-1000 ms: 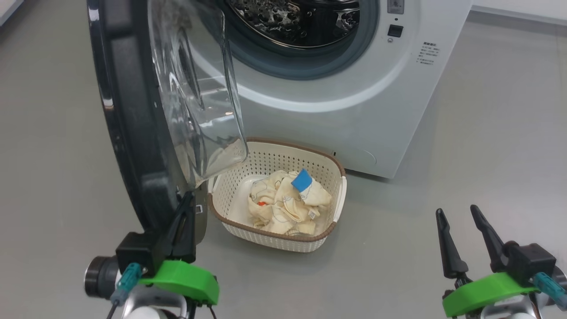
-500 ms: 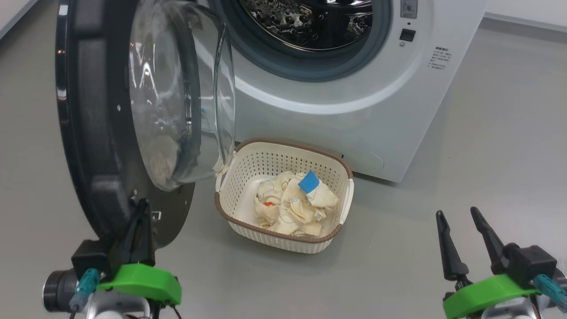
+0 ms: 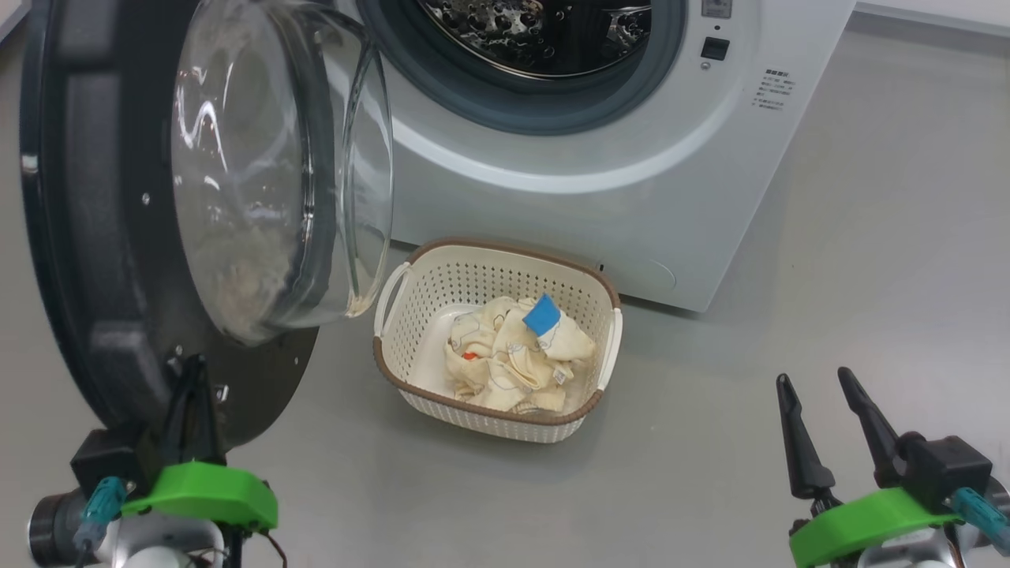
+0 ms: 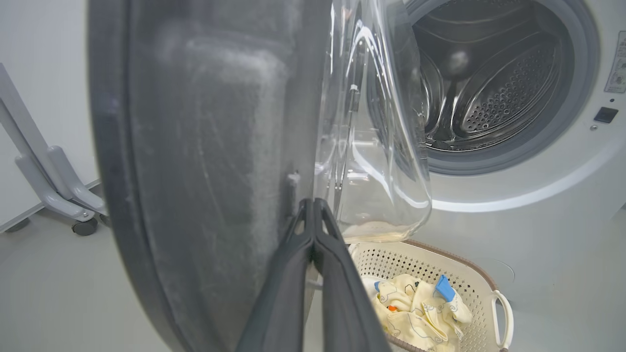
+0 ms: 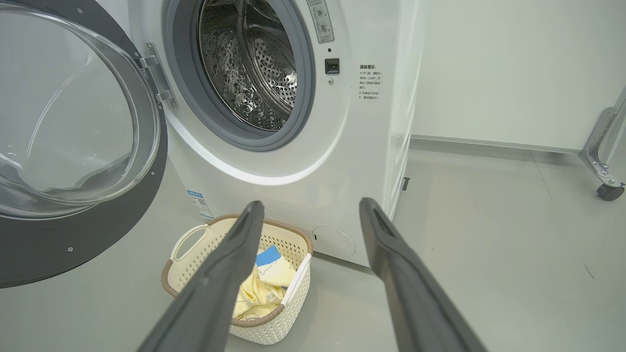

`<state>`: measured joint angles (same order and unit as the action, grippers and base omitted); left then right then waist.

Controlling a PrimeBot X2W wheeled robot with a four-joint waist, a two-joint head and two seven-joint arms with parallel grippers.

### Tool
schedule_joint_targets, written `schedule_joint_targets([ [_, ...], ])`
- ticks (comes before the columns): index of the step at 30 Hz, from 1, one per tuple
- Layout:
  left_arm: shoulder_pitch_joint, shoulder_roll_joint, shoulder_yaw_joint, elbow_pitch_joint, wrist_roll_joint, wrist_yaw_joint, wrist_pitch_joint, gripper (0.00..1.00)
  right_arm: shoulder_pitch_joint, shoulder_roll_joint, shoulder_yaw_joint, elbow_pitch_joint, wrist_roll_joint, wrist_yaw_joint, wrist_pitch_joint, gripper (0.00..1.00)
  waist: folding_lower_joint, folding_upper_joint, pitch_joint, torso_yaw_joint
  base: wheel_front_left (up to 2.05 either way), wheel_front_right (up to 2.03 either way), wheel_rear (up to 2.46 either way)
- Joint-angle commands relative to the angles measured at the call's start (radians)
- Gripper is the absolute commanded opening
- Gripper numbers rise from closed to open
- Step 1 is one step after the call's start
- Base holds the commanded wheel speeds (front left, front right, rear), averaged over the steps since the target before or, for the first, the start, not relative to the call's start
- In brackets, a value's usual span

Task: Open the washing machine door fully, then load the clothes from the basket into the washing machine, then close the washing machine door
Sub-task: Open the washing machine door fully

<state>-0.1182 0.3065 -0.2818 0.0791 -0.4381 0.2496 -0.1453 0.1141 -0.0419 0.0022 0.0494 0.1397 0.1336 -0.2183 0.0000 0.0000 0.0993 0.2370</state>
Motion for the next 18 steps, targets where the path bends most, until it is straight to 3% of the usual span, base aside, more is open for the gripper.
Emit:
schedule_joint_targets([
  [1,-0.052,0.042,0.066,-0.013,-0.007,0.16,-0.013,0.0,-0.043,-0.008,0.017,-0.03,0.003,-0.003,-0.001,1.0,0.0,0.0,0.002,-0.002,0.0,0.0,0.0],
  [18,-0.147,0.112,0.186,0.165,-0.061,0.136,-0.075,0.0,-0.066,-0.008,0.007,-0.038,0.003,-0.003,0.005,1.0,0.0,0.0,0.034,-0.024,0.0,0.0,0.0],
])
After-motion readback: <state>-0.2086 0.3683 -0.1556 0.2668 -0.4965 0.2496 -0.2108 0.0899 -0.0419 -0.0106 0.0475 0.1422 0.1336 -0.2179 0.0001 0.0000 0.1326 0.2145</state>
